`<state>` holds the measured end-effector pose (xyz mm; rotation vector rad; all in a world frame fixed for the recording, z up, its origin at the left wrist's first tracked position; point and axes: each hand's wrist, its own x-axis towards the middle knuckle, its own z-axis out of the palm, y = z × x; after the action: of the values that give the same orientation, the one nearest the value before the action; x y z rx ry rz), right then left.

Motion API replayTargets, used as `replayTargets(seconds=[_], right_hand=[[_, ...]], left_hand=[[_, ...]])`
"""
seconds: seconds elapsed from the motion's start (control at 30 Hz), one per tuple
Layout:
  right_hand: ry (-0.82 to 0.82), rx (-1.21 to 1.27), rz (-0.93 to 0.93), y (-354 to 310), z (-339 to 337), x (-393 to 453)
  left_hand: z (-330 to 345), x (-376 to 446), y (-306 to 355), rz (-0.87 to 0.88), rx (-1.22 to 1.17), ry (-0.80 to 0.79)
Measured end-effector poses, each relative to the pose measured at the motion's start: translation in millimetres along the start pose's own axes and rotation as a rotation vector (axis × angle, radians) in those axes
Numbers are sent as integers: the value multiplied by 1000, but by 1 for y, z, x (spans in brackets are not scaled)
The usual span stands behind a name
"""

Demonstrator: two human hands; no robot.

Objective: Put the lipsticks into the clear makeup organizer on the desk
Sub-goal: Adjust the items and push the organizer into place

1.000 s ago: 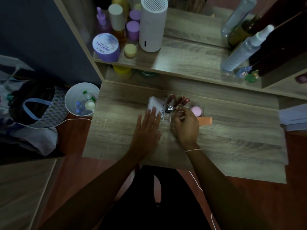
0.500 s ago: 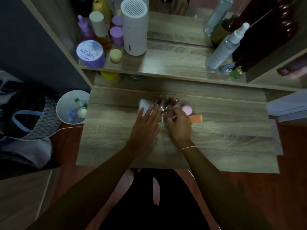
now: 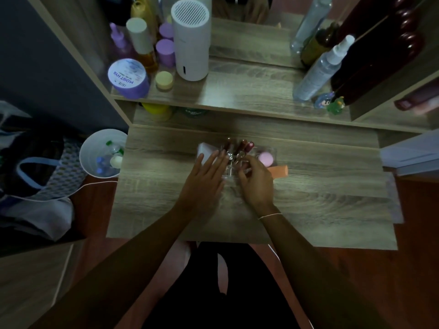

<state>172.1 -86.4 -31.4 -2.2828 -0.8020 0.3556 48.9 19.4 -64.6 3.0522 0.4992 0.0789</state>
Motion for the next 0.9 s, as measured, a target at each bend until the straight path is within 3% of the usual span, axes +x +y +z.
replayTargets(seconds=[0.13,0.27,0.43,0.57,0.73,0.9], right_hand=[[68,37,-16,-2,-6,-12],[113,11,6,14,-13,-33],[206,74,225,48,-20,-61],[182,55,325,70,-24,-59],[7,9,245,77,-19,-44],[-49,-96,189,79,-5,-42]], left_hand=[[-4,-5,3,-91,-74,76],[-2,-19,-2,-290,-286,141],[6,-32,-14,-565,-395,53],[15,-36,-15,-529,-413,-7],[25,-42,-9,-449,-389,-59],[34,-47,-7,-359,-354,-72]])
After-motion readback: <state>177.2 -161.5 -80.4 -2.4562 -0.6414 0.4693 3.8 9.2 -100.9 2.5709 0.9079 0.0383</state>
